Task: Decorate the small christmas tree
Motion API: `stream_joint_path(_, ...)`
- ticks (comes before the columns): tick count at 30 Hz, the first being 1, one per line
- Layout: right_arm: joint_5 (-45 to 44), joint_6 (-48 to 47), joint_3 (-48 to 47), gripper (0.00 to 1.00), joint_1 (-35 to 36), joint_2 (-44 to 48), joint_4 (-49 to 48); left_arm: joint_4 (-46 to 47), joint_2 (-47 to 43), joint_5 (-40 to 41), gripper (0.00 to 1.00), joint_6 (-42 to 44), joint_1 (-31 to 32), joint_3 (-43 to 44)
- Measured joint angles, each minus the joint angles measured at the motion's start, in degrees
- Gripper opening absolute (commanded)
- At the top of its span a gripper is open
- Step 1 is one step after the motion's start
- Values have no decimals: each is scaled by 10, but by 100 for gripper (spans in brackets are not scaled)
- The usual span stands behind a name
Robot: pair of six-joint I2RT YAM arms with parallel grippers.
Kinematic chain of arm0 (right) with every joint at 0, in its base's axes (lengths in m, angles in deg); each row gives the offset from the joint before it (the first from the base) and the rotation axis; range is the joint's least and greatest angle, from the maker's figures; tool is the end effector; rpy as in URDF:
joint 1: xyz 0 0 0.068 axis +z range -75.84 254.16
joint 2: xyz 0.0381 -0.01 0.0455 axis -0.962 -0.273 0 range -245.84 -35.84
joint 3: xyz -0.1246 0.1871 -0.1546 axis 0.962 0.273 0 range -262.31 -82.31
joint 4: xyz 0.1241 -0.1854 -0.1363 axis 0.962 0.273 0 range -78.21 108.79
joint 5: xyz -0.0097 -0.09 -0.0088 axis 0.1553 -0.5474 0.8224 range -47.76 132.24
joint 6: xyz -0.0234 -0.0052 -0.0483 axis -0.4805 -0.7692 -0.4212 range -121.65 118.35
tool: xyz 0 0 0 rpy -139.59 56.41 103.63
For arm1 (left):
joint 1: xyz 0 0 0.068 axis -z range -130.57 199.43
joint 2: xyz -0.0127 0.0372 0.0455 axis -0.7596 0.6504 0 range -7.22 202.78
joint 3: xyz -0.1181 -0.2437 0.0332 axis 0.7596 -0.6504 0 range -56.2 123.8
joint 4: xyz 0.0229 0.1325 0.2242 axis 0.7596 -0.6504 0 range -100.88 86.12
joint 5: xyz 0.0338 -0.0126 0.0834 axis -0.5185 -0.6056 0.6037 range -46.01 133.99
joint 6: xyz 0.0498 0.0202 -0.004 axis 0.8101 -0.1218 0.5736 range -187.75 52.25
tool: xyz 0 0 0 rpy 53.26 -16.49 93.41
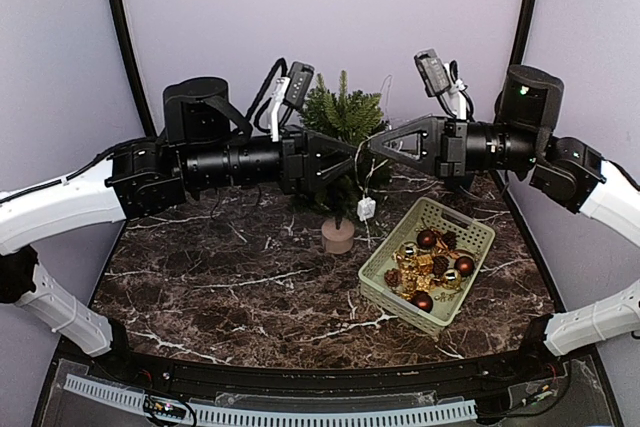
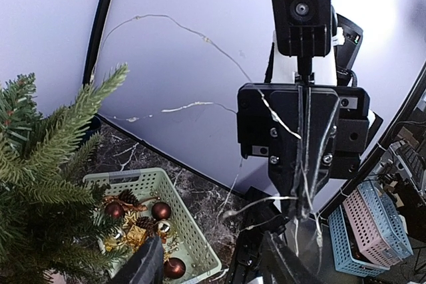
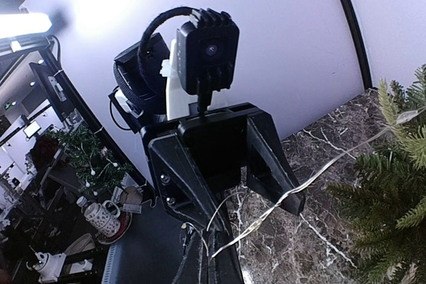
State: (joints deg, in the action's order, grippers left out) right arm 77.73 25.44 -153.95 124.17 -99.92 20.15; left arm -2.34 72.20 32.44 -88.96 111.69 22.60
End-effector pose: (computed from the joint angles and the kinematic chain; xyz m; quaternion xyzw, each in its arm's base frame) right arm 0.1401 0.1991 0.4412 -0.3445 0.6221 0.5865 0.3877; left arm 0.1454 -0.2919 0.4321 0.3118 0.6284 -0.5248 0.4822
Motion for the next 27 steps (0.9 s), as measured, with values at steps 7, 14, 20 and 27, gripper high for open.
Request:
stream_joint_path(7, 12, 0, 0, 0, 6, -7, -3, 2, 33, -21, 15, -4, 0, 9)
stream_joint_path(14, 2, 0, 0, 18, 6, -7, -2, 8, 24, -11, 0, -5, 0, 2)
stream_joint_path(20, -23, -12, 0, 60, 8, -2, 27, -10, -60, 33, 0, 3, 0, -40)
stream_joint_path(27, -67, -18, 12, 82, 9, 41, 64, -39, -166, 83, 0, 21, 0, -56)
